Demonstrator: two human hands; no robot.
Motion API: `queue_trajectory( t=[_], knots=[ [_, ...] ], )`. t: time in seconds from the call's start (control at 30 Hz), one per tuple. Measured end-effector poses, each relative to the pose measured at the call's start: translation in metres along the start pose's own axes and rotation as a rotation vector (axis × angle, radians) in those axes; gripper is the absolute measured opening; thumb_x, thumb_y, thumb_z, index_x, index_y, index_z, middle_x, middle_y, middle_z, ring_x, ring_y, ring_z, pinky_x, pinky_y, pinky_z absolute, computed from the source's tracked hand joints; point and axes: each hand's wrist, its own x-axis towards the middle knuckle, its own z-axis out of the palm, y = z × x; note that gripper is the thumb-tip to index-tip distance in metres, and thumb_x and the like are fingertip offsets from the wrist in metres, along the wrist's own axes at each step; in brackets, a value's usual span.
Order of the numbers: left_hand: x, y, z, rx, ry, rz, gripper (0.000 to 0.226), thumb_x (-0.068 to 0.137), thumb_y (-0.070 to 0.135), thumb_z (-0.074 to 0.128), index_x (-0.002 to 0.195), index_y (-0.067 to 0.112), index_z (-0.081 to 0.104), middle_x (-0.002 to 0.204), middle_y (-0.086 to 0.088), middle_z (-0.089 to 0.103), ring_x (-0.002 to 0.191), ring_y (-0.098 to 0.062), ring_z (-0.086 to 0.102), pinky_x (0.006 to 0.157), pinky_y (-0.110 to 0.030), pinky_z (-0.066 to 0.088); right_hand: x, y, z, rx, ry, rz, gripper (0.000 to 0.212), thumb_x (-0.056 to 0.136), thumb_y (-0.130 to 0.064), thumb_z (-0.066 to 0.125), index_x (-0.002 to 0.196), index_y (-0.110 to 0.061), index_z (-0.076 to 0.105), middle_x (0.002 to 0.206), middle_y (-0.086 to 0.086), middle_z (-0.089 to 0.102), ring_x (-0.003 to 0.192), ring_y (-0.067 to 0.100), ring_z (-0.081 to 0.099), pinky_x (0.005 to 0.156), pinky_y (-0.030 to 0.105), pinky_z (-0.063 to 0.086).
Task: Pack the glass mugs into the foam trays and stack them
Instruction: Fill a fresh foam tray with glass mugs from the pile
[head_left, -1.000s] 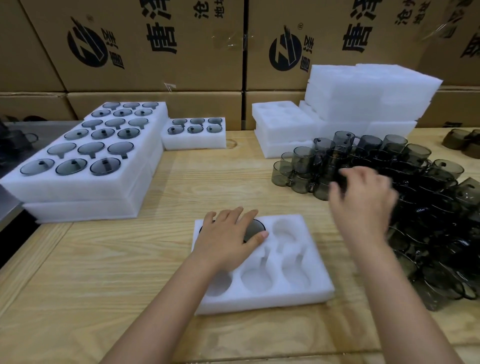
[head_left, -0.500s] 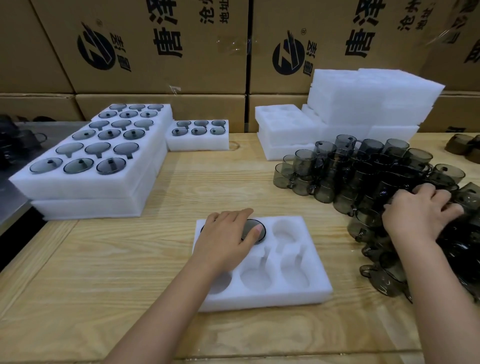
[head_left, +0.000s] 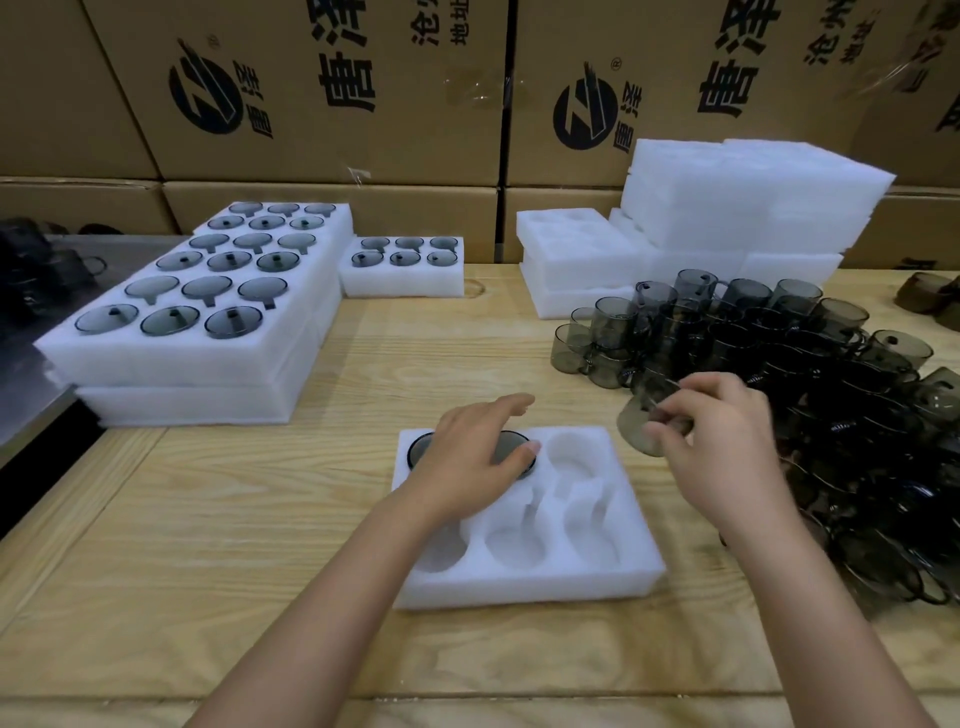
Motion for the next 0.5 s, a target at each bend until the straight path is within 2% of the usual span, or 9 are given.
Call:
queue_trajectory(
  t=[0.07,0.1,0.17,0.2,0.3,0.37,0.43,0.5],
  knots=[
    [0.005,0.009,0.002,-0.267,-0.043,-0.024,0.055,0.09,0.037,0.061,0.139,0.038,0.037,0.132,0.018,0.051,0.128,0.003,0.038,0.106,-0.026,0.034,-0.003,-0.01,0.003,0.091,-0.08,-0.051,0.004,0.08,-0.011,0.07,0.084,-0.013,0.071,0.117,0.005,0.051,0.112,0.026,0.042,0.092,0.023,0.025],
    [0.008,0.014,0.004,-0.347,-0.06,-0.024,0.06,0.087,0.037,0.066,0.138,0.041,0.036,0.131,0.019,0.051,0.126,0.008,0.039,0.102,-0.021,0.037,-0.004,-0.015,0.005,0.12,-0.113,-0.073,0.004,0.081,-0.012,0.071,0.082,-0.016,0.071,0.116,0.002,0.051,0.111,0.023,0.044,0.094,0.025,0.029],
    [0.014,0.024,0.008,-0.434,-0.091,-0.01,0.069,0.08,0.035,0.073,0.138,0.041,0.037,0.129,0.018,0.052,0.122,0.01,0.043,0.095,-0.007,0.036,-0.006,-0.023,0.007,0.181,-0.156,-0.104,0.007,0.081,-0.013,0.071,0.078,-0.019,0.069,0.113,-0.002,0.051,0.107,0.016,0.047,0.093,0.03,0.036],
    [0.016,0.027,0.011,-0.466,-0.093,-0.003,0.071,0.078,0.032,0.076,0.137,0.041,0.039,0.129,0.015,0.053,0.122,0.007,0.046,0.095,-0.007,0.036,-0.007,-0.027,0.009,0.201,-0.169,-0.12,0.007,0.081,-0.013,0.071,0.078,-0.02,0.069,0.111,-0.004,0.05,0.104,0.013,0.047,0.09,0.026,0.035],
    [0.019,0.026,0.019,-0.531,-0.022,0.023,0.066,0.075,0.022,0.08,0.126,0.046,0.046,0.128,0.006,0.058,0.12,-0.003,0.053,0.102,-0.022,0.041,-0.009,-0.031,0.013,0.182,-0.183,-0.15,0.007,0.081,-0.013,0.07,0.078,-0.02,0.069,0.111,-0.007,0.048,0.099,0.008,0.043,0.079,0.014,0.024],
    [0.017,0.024,0.021,-0.536,0.032,0.039,0.067,0.074,0.02,0.082,0.119,0.053,0.047,0.124,0.008,0.06,0.115,-0.002,0.056,0.1,-0.025,0.044,-0.008,-0.031,0.015,0.2,-0.208,-0.142,0.01,0.081,-0.015,0.071,0.076,-0.023,0.068,0.112,-0.008,0.049,0.099,0.008,0.044,0.076,0.012,0.023],
    [0.017,0.024,0.023,-0.52,0.087,0.052,0.068,0.071,0.022,0.084,0.115,0.059,0.047,0.119,0.01,0.061,0.109,-0.001,0.059,0.096,-0.025,0.047,-0.008,-0.03,0.016,0.258,-0.23,-0.138,0.012,0.081,-0.015,0.071,0.078,-0.027,0.067,0.113,-0.008,0.049,0.101,0.009,0.048,0.079,0.011,0.026],
    [0.016,0.025,0.024,-0.496,0.163,0.052,0.066,0.067,0.03,0.084,0.11,0.062,0.046,0.115,0.012,0.062,0.1,-0.001,0.06,0.089,-0.022,0.049,-0.007,-0.03,0.018,0.353,-0.2,-0.113,0.013,0.083,-0.016,0.07,0.091,-0.026,0.068,0.116,-0.008,0.046,0.107,0.009,0.05,0.084,0.013,0.037]
  ],
)
